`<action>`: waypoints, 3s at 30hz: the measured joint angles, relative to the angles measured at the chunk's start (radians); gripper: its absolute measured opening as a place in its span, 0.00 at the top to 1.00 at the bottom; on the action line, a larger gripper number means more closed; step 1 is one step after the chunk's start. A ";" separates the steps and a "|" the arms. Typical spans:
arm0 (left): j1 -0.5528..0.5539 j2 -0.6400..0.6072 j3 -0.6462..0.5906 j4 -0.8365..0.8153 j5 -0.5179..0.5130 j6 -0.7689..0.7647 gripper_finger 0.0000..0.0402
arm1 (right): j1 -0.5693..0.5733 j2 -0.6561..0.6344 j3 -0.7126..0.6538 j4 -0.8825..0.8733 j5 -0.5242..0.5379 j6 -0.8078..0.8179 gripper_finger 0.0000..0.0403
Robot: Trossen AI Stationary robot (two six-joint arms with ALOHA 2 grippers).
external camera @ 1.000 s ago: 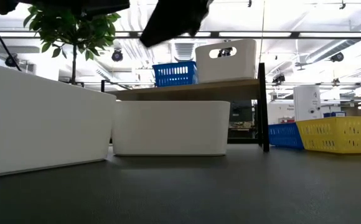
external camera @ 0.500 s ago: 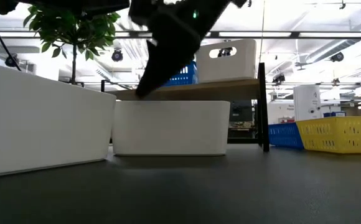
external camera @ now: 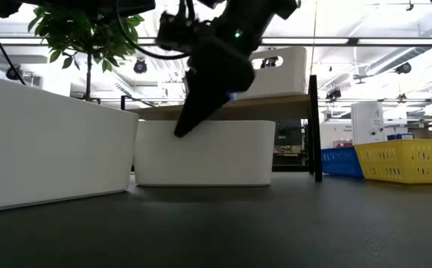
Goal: Stack baskets on shelf by color
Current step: Stack the top white bin on top of the other white bin on the shelf
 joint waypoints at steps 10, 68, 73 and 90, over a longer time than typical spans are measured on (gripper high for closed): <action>0.000 0.001 0.000 0.005 0.000 0.000 0.74 | 0.038 -0.053 0.000 -0.271 -0.115 -0.260 0.98; 0.000 0.031 0.000 0.023 0.000 0.091 0.74 | 0.387 -0.095 0.108 -0.283 0.494 0.636 0.71; 0.000 0.031 0.002 0.023 0.000 0.106 0.74 | 0.418 -0.095 0.039 -0.241 0.549 0.734 0.72; 0.000 0.030 0.009 0.158 0.000 0.253 0.74 | 0.404 -0.091 -0.171 -0.086 0.490 0.952 0.59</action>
